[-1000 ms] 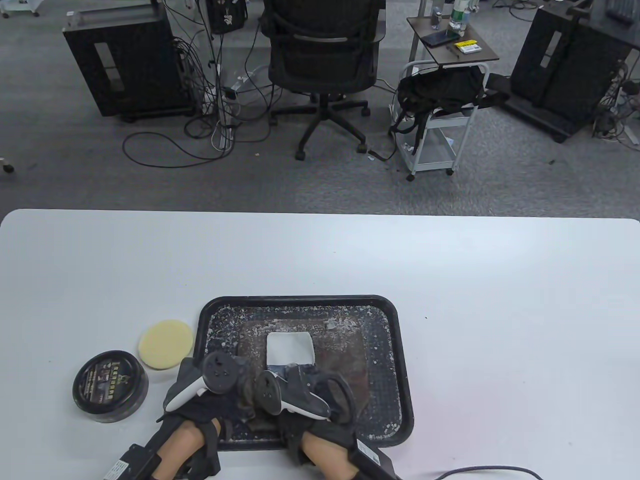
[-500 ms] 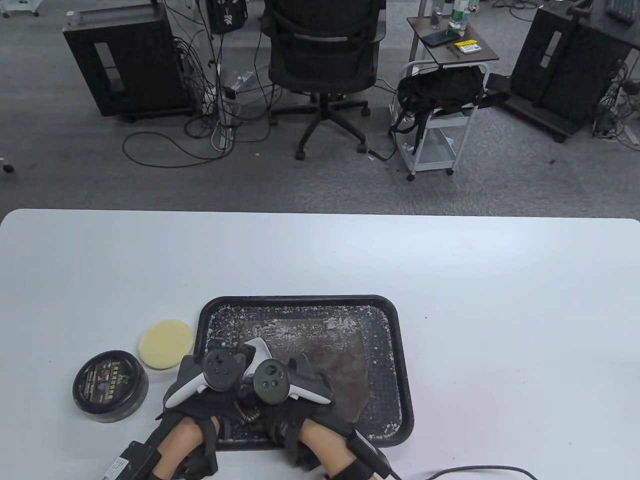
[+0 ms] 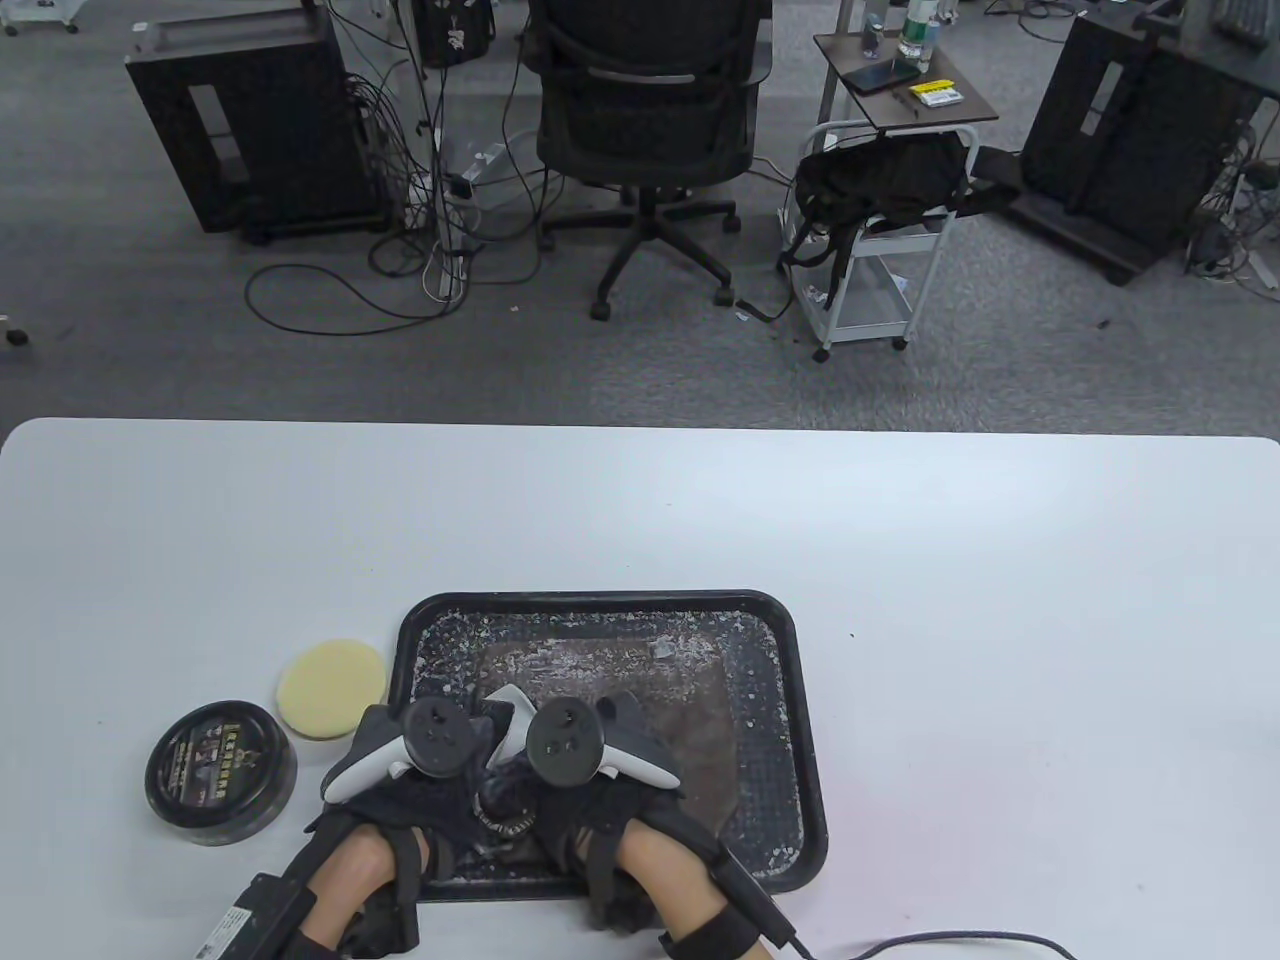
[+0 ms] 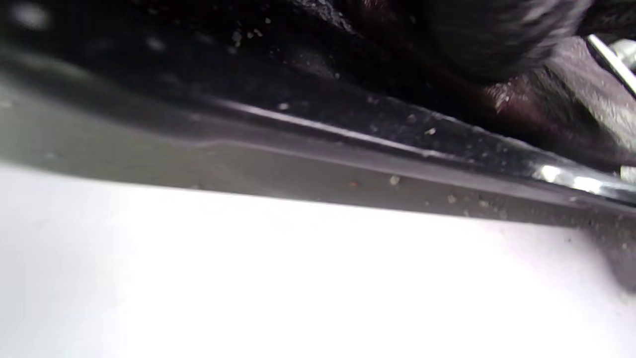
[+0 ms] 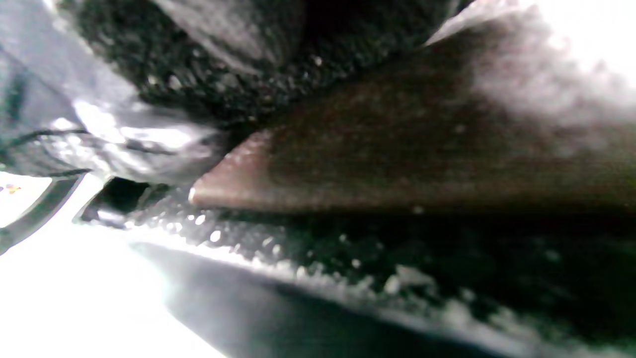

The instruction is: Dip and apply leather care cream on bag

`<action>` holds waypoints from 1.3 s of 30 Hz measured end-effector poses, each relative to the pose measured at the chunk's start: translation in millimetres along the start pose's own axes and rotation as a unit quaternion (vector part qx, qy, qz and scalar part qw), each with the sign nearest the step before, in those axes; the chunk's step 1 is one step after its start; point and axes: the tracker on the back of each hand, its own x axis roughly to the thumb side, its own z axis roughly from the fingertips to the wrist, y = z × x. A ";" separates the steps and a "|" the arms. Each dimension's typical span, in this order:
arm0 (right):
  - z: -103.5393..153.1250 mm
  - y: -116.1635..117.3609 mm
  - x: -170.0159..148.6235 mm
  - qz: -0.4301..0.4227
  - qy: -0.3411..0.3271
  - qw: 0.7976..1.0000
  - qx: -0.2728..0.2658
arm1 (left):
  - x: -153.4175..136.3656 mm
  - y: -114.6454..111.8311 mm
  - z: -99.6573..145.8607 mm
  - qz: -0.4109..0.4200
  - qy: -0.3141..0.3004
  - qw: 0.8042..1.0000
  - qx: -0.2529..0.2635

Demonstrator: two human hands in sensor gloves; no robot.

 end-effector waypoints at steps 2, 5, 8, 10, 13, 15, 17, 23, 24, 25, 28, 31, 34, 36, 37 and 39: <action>1.1 1.2 3.2 0.014 0.001 1.000 -0.001 | 1.7 0.2 0.1 -0.013 0.005 1.000 0.000; 4.1 3.2 11.5 0.050 0.000 0.999 -0.003 | 3.9 0.5 0.1 -0.022 0.013 1.000 -0.003; 6.8 3.3 15.5 0.063 -0.006 0.998 0.005 | 3.7 1.3 -0.1 -0.030 0.012 0.999 -0.014; 8.4 1.2 13.7 0.043 -0.008 0.999 0.013 | 3.5 1.5 -0.5 -0.039 0.010 0.999 -0.013; 11.1 -2.8 8.3 0.019 -0.008 0.999 0.026 | 4.1 1.5 -0.6 -0.053 0.013 0.998 -0.013; 12.3 -5.2 5.1 0.007 -0.007 1.000 0.028 | 3.5 1.5 -0.8 -0.053 0.013 0.998 -0.013; 13.2 -5.8 2.0 0.001 -0.003 0.999 0.038 | 3.1 1.3 -0.9 -0.051 0.013 0.999 -0.012; 17.4 -10.0 2.7 0.054 0.015 0.997 0.048 | 3.5 2.6 -0.2 -0.059 0.013 0.998 -0.002; 18.0 -10.3 3.3 0.065 0.018 0.997 0.050 | 3.5 2.8 -0.1 -0.059 0.012 0.998 -0.001; 18.5 -10.6 3.5 0.072 0.023 0.996 0.052 | 3.4 2.8 0.0 -0.060 0.012 0.998 -0.001; 20.5 -11.2 3.7 0.097 0.040 0.993 0.061 | 3.5 2.8 -0.2 -0.061 0.012 0.998 0.003; 22.6 -11.3 4.2 0.128 0.055 0.988 0.070 | 3.5 2.5 0.3 -0.057 0.013 0.998 0.006; 25.2 -11.6 4.3 0.166 0.072 0.980 0.081 | 3.7 2.1 0.6 -0.065 0.009 0.998 0.013; 27.3 -12.6 3.4 0.174 0.085 0.977 0.085 | 3.9 2.1 0.4 -0.067 0.010 0.998 0.013; 28.1 -13.1 2.5 0.176 0.090 0.977 0.085 | 4.0 2.1 0.4 -0.067 0.011 0.998 0.012; 30.5 -14.7 -0.5 0.184 0.102 0.974 0.088 | 4.6 2.2 0.5 -0.066 0.013 0.998 0.011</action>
